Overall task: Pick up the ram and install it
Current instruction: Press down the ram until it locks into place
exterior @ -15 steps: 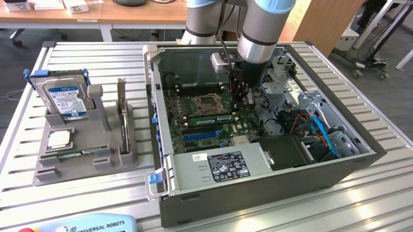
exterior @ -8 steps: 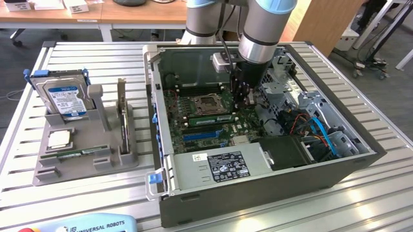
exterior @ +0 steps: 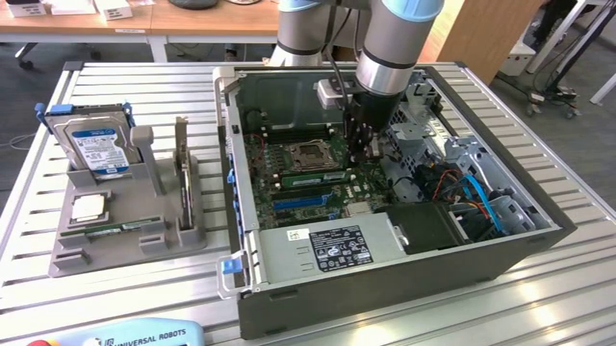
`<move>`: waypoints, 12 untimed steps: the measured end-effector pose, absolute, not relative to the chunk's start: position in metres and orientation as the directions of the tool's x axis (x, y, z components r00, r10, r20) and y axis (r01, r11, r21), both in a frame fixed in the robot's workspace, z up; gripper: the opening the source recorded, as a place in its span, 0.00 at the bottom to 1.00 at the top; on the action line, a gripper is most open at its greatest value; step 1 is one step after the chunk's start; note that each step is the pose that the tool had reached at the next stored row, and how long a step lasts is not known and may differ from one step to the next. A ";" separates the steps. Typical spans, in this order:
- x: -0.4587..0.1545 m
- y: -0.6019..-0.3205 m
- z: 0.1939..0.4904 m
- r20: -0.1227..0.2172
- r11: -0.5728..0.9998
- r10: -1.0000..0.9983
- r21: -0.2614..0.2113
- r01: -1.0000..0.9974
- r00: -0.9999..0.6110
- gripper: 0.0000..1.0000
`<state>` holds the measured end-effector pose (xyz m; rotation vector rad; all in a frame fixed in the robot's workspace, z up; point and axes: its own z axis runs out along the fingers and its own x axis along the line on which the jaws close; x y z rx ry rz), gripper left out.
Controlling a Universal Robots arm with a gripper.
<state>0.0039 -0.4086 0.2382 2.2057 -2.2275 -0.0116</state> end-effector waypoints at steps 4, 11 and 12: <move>0.004 -0.409 0.236 0.000 0.010 -1.000 0.010 -1.000 -0.010 0.10; 0.004 -0.409 0.234 -0.001 0.010 -1.000 0.010 -1.000 -0.010 0.10; 0.004 -0.409 0.233 -0.001 0.010 -1.000 0.010 -1.000 -0.010 0.10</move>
